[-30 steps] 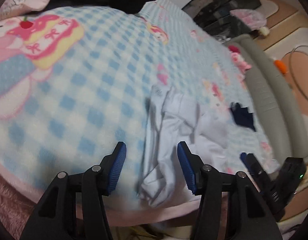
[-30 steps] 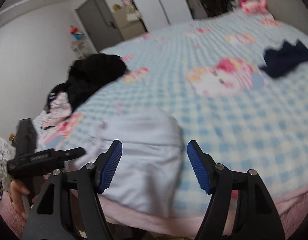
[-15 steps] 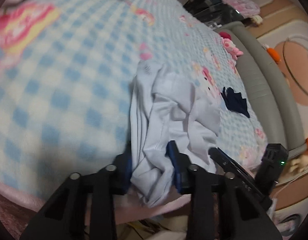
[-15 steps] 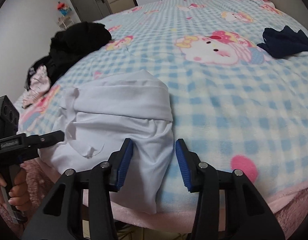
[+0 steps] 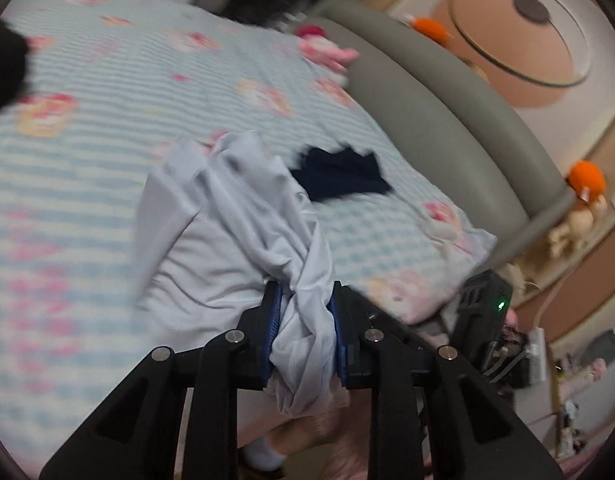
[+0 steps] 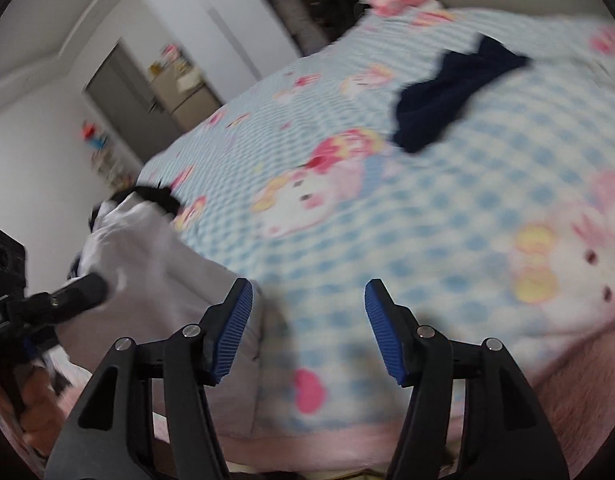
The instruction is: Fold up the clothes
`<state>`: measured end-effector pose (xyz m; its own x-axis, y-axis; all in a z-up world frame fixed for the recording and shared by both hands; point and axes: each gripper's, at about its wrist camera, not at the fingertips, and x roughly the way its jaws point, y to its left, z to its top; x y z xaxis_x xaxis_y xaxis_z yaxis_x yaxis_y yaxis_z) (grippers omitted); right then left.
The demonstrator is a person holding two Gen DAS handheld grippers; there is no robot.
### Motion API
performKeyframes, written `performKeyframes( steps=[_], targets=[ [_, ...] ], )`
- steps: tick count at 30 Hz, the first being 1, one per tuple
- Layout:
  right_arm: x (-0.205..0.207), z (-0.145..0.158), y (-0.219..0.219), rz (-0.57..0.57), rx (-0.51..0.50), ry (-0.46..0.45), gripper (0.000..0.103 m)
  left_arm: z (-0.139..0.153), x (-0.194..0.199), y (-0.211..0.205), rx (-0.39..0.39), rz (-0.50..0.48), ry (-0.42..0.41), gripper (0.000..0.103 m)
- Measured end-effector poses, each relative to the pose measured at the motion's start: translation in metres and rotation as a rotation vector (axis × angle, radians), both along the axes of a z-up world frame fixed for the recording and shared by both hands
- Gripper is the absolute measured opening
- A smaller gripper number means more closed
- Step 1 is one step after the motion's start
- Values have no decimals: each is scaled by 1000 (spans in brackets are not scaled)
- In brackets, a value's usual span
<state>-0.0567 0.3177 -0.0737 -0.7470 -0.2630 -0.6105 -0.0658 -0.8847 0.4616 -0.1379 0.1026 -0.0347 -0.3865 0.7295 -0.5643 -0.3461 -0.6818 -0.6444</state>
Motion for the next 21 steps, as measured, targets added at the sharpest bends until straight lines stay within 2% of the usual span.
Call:
performKeyframes(
  steps=[2, 4, 7, 8, 9, 11, 12, 14, 16, 18, 21],
  targets=[
    [7, -2, 16, -45, -19, 6, 60, -12, -14, 33, 87, -85, -53, 38],
    [13, -4, 33, -89, -38, 12, 61, -18, -22, 58, 121, -129, -84, 38],
    [23, -8, 57, -156, -67, 21, 63, -9, -16, 54, 197, -119, -58, 39],
    [27, -9, 66, -178, -77, 24, 63, -6, -11, 44, 224, -106, -40, 44],
    [30, -10, 74, -200, -86, 26, 63, -6, -6, 33, 208, -77, -24, 45],
    [37, -12, 90, -245, -105, 32, 64, -17, 0, 11, 112, 0, -20, 46],
    [39, -13, 96, -257, -117, 34, 66, -29, 1, 0, 62, 37, -44, 46],
    [28, -14, 92, -187, -156, 28, 71, -55, 5, -25, 12, 112, -116, 45],
    [17, -16, 78, -109, -156, 4, 71, -80, 11, -46, 25, 169, -180, 45],
    [4, -19, 53, -38, -69, -46, 71, -98, 15, -58, 77, 189, -227, 45],
    [-11, -28, 23, 21, 79, -125, 70, -110, 12, -52, 93, 169, -254, 46]
  ],
)
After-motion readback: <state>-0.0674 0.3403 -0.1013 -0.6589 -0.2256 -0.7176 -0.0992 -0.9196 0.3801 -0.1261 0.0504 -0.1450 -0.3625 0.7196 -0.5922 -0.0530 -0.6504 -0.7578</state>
